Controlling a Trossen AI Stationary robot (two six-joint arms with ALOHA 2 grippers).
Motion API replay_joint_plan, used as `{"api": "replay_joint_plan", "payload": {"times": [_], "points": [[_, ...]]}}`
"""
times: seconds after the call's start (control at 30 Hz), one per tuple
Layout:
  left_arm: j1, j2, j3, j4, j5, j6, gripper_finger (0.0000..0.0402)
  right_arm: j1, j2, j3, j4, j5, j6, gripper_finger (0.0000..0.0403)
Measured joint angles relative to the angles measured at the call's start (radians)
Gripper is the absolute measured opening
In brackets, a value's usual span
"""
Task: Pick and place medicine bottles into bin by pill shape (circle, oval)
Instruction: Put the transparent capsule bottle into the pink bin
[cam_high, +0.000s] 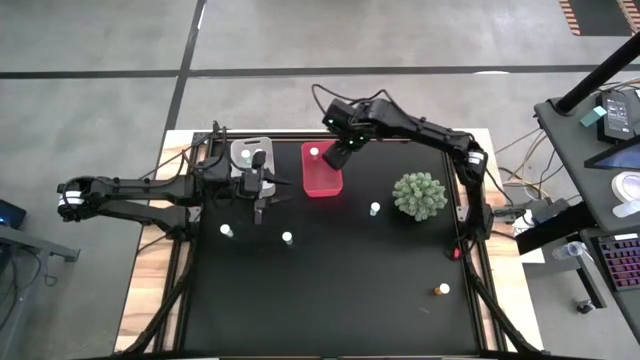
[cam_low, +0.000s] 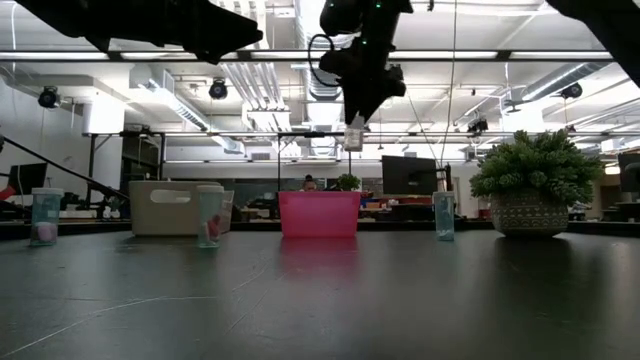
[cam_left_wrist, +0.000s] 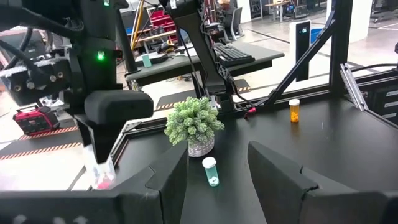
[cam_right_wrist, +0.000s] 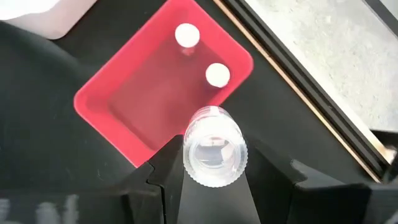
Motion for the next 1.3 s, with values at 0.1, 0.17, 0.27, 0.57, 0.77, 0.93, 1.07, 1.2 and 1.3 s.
{"api": "replay_joint_plan", "payload": {"times": [0.1, 0.17, 0.27, 0.57, 0.77, 0.93, 1.07, 1.2, 1.3], "points": [[0.0, 0.0, 0.0, 0.0, 0.0, 0.0, 0.0151, 0.007, 0.043, 0.037, 0.002, -0.001, -0.013, 0.0138], [0.0, 0.0, 0.0, 0.0, 0.0, 0.0, 0.0151, 0.008, 0.076, 0.065, 0.0, -0.009, -0.022, 0.0138], [0.0, 0.0, 0.0, 0.0, 0.0, 0.0, 0.0151, 0.008, 0.133, 0.119, 0.002, -0.045, -0.033, 0.0138], [0.0, 0.0, 0.0, 0.0, 0.0, 0.0, 0.0151, 0.008, 0.298, 0.264, 0.013, -0.116, -0.08, 0.0138], [0.0, 0.0, 0.0, -0.001, 0.0, 0.0, 0.0151, 0.005, 0.355, 0.28, 0.049, -0.158, -0.092, 0.0138], [0.0, 0.0, 0.0, -0.001, 0.0, 0.0, 0.0151, 0.001, 0.378, 0.28, 0.071, -0.158, -0.099, 0.0138], [0.0, 0.0, 0.0, -0.001, 0.0, 0.0, 0.0151, 0.0, 0.4, 0.28, 0.089, -0.158, -0.103, 0.0138], [0.0, 0.0, 0.0, -0.001, 0.0, 0.0, 0.0151, -0.001, 0.413, 0.28, 0.106, -0.158, -0.107, 0.0138], [0.0, 0.0, 0.0, -0.001, 0.0, 0.0, 0.0151, -0.003, 0.422, 0.279, 0.117, -0.158, -0.109, 0.0138]]}}
